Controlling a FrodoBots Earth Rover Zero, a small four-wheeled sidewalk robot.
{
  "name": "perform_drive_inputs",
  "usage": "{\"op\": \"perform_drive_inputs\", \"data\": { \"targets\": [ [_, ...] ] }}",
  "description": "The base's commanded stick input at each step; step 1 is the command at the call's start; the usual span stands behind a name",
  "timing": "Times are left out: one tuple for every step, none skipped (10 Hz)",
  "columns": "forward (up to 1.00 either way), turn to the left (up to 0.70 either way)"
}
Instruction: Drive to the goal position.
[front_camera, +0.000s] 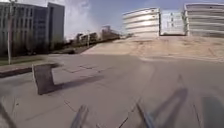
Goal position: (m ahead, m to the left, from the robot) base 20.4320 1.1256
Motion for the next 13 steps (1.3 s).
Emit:
{"op": "perform_drive_inputs", "data": {
  "targets": [
    [0.70,0.00],
    [0.70,0.00],
    [0.70,0.00],
    [0.70,0.00],
    [0.70,0.00],
    [0.70,0.00],
    [0.70,0.00],
    [0.70,0.00],
    [0.70,0.00],
    [0.70,0.00],
    [0.70,0.00],
    [0.70,0.00],
    [0.70,0.00]
  ]
}}
